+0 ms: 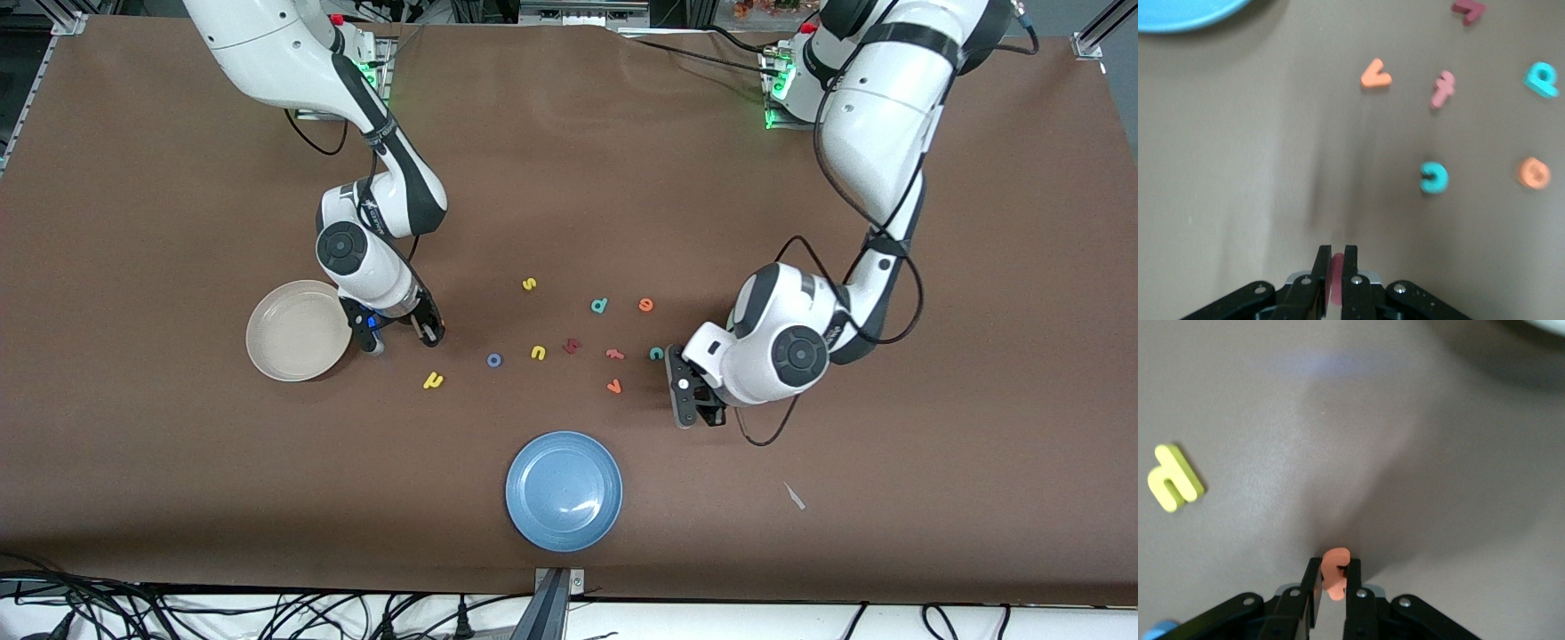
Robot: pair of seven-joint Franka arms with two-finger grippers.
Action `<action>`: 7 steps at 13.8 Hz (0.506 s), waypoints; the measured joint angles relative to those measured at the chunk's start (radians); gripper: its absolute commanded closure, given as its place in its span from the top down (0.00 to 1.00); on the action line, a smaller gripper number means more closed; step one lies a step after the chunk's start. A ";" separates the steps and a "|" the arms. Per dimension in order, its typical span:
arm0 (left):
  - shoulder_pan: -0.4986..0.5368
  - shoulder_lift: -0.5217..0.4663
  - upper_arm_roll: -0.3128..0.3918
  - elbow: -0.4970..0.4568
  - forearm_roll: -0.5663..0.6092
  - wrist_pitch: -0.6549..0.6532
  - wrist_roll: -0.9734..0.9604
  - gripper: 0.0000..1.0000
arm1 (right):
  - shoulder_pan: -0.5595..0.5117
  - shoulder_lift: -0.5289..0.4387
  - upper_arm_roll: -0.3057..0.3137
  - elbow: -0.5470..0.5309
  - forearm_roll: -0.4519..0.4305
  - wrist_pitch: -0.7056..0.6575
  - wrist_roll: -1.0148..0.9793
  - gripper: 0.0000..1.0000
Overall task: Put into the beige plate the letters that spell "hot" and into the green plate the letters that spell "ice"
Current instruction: 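Drop the red bar on the green plate while the right gripper drops orange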
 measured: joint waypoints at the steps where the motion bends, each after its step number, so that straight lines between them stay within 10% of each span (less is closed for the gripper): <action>1: 0.006 -0.020 0.007 -0.007 0.004 -0.034 -0.001 0.00 | 0.000 -0.005 -0.005 0.006 0.000 -0.024 -0.064 0.00; 7: 0.032 -0.174 0.016 -0.250 0.094 -0.059 -0.015 0.00 | 0.001 -0.121 -0.152 0.017 -0.002 -0.254 -0.543 0.00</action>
